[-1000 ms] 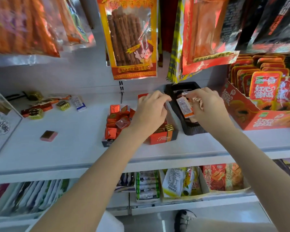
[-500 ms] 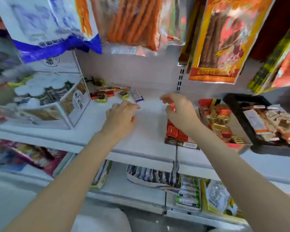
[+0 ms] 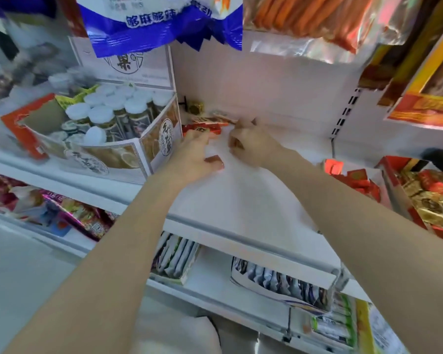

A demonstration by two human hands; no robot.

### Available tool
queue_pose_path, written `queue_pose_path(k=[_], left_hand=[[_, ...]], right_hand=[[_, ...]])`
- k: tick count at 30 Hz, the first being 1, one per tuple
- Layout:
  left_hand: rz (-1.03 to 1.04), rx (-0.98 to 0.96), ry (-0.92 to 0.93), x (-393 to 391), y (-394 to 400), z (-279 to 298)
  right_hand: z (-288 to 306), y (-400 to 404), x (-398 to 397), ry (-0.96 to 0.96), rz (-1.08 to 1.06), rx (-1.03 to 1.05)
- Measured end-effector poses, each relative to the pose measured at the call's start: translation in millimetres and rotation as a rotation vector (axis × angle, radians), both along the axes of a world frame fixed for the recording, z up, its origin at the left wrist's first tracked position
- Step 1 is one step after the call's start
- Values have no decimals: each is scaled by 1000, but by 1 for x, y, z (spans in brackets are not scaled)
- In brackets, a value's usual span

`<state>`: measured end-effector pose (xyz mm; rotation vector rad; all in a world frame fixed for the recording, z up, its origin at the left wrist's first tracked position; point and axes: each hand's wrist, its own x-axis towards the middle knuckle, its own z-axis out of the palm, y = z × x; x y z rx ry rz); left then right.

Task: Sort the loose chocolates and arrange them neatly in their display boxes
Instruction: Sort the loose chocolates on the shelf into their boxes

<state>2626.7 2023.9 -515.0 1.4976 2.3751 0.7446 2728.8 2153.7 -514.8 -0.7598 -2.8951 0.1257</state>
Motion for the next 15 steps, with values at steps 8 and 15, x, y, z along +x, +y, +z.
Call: queue_pose_path(k=[8, 15], left_hand=[[-35, -28, 36, 0, 14, -7], [-260, 50, 35, 38, 1, 3]], right_hand=[[10, -28, 55, 37, 30, -171], [25, -46, 109, 60, -63, -377]])
